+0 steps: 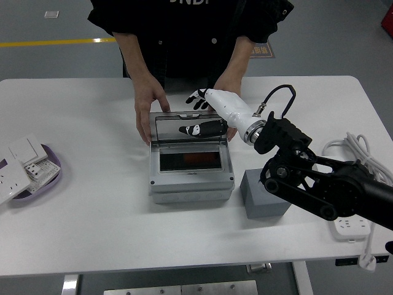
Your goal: Pick up the cylinder from the cube,place it in the box,flap close box
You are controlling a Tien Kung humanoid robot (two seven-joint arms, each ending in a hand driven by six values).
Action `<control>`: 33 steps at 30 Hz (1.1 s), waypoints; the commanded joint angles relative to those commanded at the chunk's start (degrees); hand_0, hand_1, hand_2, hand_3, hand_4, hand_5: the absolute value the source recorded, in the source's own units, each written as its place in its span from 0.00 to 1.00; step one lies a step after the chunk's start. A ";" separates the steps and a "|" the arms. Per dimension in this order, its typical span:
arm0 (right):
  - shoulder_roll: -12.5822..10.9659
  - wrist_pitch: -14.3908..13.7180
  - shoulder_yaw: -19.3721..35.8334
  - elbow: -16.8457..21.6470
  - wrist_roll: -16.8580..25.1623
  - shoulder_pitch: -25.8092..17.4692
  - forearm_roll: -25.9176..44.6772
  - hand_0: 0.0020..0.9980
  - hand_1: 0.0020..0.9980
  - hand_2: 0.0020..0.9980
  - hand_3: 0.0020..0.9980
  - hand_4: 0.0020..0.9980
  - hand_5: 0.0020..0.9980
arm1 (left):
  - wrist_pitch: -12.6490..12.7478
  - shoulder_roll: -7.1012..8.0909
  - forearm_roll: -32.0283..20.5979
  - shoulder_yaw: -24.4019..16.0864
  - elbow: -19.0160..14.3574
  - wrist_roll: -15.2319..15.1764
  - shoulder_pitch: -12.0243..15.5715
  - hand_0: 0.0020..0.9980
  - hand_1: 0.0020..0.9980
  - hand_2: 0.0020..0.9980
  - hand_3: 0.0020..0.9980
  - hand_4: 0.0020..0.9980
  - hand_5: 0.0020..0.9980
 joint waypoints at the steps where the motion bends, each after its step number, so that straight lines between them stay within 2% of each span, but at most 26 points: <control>1: -0.75 -0.12 -0.10 1.59 -0.24 -0.71 -0.55 0.70 0.63 0.63 0.69 0.91 0.50 | 0.00 -0.03 0.02 -0.02 0.00 0.01 0.02 0.59 0.63 0.62 0.64 0.69 0.21; 7: -5.03 -0.73 -0.36 9.49 -1.60 -3.90 -3.70 0.70 0.63 0.63 0.69 0.90 0.51 | 0.03 -0.07 0.17 -0.32 0.02 0.01 0.04 0.59 0.63 0.61 0.64 0.69 0.21; 13: -7.70 -1.77 -1.59 16.18 -2.56 -7.70 -5.34 0.69 0.62 0.62 0.68 0.89 0.52 | 0.06 -0.07 0.37 -0.67 0.04 -0.01 0.10 0.59 0.63 0.62 0.64 0.69 0.21; 17: -7.89 -2.21 -3.05 17.11 -2.52 -9.33 -4.78 0.65 0.61 0.62 0.67 0.86 0.50 | 0.09 -0.11 0.37 -0.65 0.08 0.00 0.20 0.59 0.63 0.62 0.64 0.68 0.21; 23: -7.53 -3.13 -2.35 15.68 -1.56 -11.11 -2.49 0.64 0.61 0.62 0.66 0.83 0.51 | 0.08 -0.11 0.42 -0.73 0.07 -0.04 0.27 0.59 0.63 0.62 0.64 0.68 0.21; 27: -8.25 -3.61 1.63 15.90 -0.31 -13.30 -1.12 0.63 0.62 0.62 0.66 0.82 0.51 | 0.06 -0.16 0.47 -0.85 0.06 -0.09 0.30 0.59 0.63 0.62 0.64 0.68 0.21; 33: -11.89 -4.65 10.91 21.71 1.69 -19.53 -0.64 0.63 0.61 0.62 0.66 0.81 0.50 | 0.15 -0.01 -0.03 -0.46 0.26 -0.17 0.63 0.59 0.63 0.61 0.63 0.68 0.21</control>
